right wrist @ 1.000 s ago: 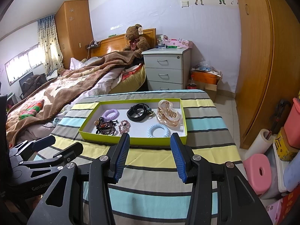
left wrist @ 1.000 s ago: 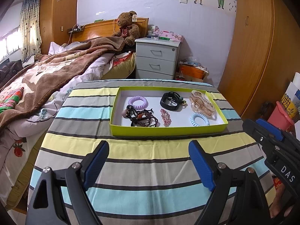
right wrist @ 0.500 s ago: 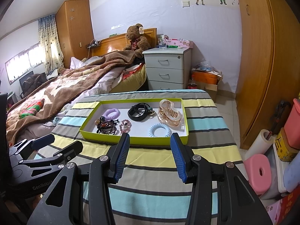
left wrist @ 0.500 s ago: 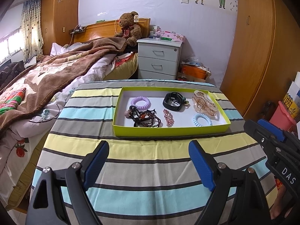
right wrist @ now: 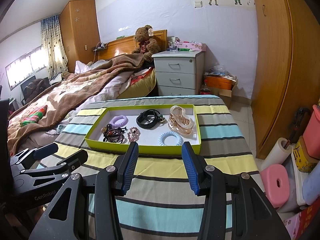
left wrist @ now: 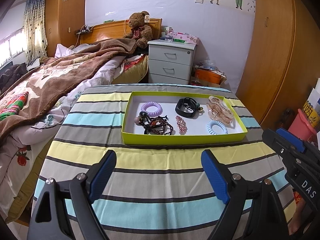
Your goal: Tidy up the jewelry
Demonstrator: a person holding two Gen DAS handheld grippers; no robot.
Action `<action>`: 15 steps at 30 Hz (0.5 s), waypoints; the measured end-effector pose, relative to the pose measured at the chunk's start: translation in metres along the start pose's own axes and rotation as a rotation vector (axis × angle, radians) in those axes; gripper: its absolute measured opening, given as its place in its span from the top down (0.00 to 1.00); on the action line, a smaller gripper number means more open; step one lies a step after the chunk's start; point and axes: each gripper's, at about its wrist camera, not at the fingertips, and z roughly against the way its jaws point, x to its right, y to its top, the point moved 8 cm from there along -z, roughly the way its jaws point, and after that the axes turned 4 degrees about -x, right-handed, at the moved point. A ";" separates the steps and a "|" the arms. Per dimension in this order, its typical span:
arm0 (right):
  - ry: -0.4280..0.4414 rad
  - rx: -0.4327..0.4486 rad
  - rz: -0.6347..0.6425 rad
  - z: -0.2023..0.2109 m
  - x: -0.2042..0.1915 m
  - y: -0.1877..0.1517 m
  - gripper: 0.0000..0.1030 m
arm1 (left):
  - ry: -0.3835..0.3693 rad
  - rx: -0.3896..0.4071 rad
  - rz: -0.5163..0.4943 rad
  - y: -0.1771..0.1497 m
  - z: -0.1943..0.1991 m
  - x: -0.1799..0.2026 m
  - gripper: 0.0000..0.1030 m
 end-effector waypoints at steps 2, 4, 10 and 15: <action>-0.001 -0.001 0.002 0.000 0.000 0.000 0.55 | 0.004 -0.001 0.000 0.000 0.000 0.000 0.15; 0.000 -0.001 0.002 -0.001 0.000 -0.001 0.55 | 0.003 -0.001 0.000 0.000 0.000 0.000 0.15; -0.001 -0.002 0.002 -0.001 0.000 -0.001 0.55 | 0.007 -0.002 0.002 0.000 0.000 -0.001 0.15; -0.001 -0.003 0.002 -0.001 0.000 -0.001 0.55 | 0.010 0.000 0.002 0.000 0.000 -0.001 0.15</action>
